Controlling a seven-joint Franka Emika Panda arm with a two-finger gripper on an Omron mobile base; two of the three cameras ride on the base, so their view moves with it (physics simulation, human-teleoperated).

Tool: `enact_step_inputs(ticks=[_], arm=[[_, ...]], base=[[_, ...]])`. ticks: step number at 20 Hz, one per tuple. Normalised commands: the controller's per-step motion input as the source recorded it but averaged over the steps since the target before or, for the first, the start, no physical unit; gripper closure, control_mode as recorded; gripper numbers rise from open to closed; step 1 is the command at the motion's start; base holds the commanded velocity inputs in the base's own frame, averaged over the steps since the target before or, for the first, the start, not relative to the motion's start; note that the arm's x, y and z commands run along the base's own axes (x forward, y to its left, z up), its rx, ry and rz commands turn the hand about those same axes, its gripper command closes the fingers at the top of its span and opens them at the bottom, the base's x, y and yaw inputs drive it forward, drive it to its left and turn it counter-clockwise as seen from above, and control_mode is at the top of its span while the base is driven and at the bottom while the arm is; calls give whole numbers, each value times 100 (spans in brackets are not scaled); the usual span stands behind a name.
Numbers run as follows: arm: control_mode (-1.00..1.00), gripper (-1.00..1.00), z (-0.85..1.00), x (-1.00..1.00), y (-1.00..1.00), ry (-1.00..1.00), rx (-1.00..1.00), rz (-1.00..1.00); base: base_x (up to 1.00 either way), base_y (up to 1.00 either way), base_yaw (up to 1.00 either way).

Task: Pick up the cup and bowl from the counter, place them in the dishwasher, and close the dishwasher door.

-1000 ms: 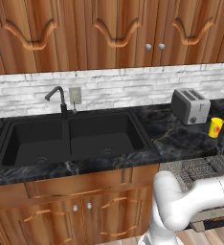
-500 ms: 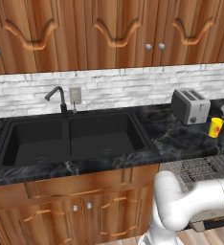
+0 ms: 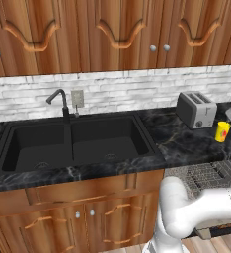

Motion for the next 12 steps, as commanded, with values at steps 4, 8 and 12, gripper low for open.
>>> enact_step_inputs(ticks=[4,8,12], arm=[[-100,-100,-6,19,5,0,-3,4],[-100,-100,-4,26,1,0,-2,3],[-100,-100,-7,18,0,0,-1,3]], base=[[0,0,0],[0,0,0],[0,0,0]])
